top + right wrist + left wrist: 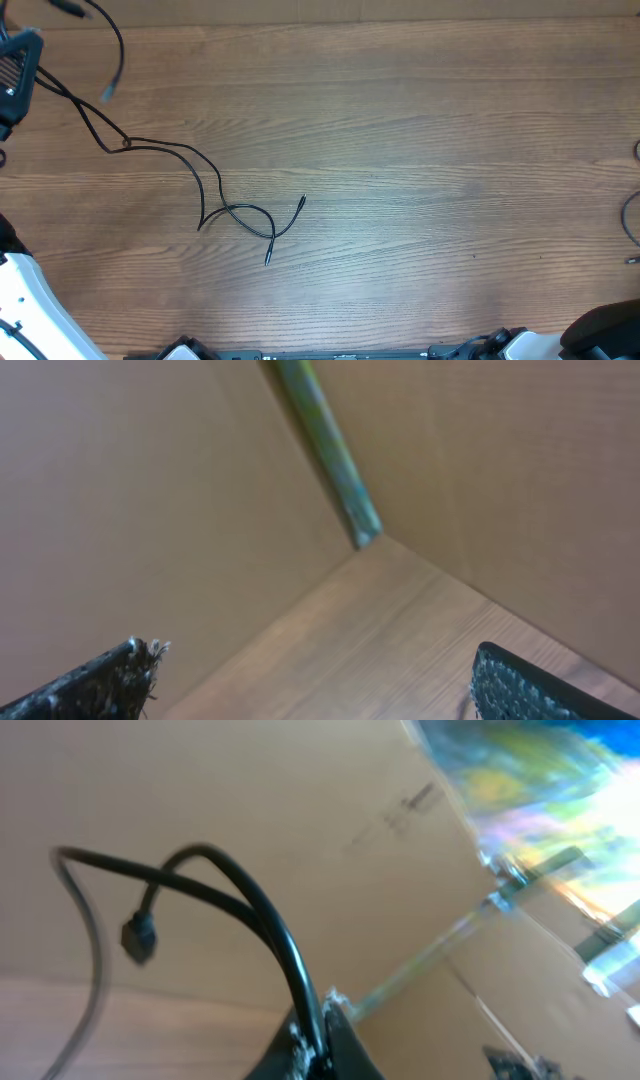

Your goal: Untangle cables

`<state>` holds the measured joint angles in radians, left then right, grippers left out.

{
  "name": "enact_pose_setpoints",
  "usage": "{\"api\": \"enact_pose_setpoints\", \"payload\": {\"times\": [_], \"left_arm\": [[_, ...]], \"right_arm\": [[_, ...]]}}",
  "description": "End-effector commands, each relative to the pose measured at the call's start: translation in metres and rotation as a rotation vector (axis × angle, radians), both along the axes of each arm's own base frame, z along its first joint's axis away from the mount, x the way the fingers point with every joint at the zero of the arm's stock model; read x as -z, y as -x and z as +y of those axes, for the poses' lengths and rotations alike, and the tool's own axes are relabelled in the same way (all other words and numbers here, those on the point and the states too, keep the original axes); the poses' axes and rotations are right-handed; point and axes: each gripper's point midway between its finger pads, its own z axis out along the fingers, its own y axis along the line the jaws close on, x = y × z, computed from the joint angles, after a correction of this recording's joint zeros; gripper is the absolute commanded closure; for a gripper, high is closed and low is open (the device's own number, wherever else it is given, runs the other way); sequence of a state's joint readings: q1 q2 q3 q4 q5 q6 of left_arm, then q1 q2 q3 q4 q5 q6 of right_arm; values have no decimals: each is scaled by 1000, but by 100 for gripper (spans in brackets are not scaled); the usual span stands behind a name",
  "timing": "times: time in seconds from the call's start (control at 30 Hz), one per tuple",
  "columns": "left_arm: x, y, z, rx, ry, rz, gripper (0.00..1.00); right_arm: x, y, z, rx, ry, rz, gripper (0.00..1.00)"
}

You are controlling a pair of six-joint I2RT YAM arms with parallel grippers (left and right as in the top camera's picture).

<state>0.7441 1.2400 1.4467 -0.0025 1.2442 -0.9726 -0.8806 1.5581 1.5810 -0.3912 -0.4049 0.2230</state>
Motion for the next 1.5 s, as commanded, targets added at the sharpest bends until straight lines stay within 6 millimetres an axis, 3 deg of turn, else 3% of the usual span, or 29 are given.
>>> {"api": "enact_pose_setpoints", "payload": {"times": [0.0, 0.2, 0.27, 0.43, 0.5, 0.53, 0.57, 0.73, 0.9, 1.03, 1.2, 1.33, 1.4, 1.47], "left_arm": [[17, -13, 30, -222, -215, -38, 96], [75, -31, 44, -403, -389, 161, 96], [86, -38, 34, -410, -451, 194, 96], [97, -56, -13, -377, -569, 213, 96], [103, -61, -38, -361, -640, 220, 96], [107, -63, -56, -346, -696, 219, 95], [108, -63, -65, -339, -726, 218, 95], [113, -60, -110, -319, -823, 211, 91], [130, -48, -144, -189, -848, 236, 91], [155, -31, -160, -88, -920, 304, 90], [169, -14, -177, 5, -957, 335, 91], [175, 2, -202, 148, -918, 329, 69], [177, 8, -209, 197, -897, 333, 51], [179, 14, -215, 244, -868, 341, 46]], "right_arm": [[-5, 3, -3, 29, 95, 49, 1], [4, -9, 16, -53, 153, 116, 0], [11, -19, 32, -111, 183, 155, 0], [21, -50, 87, -261, 192, 189, 0], [25, -64, 118, -336, 184, 195, 0], [29, -74, 145, -403, 176, 205, 0], [31, -78, 160, -447, 185, 210, 0], [43, -93, 270, -768, 194, 226, 0], [56, -73, 374, -1080, 93, 247, 0], [57, -51, 427, -1264, 22, 243, 0], [50, -44, 452, -1344, 4, 210, 0], [52, -38, 455, -1346, -75, 236, 0], [57, -35, 455, -1346, -91, 259, 0], [62, -31, 456, -1346, -114, 289, 0]]}}
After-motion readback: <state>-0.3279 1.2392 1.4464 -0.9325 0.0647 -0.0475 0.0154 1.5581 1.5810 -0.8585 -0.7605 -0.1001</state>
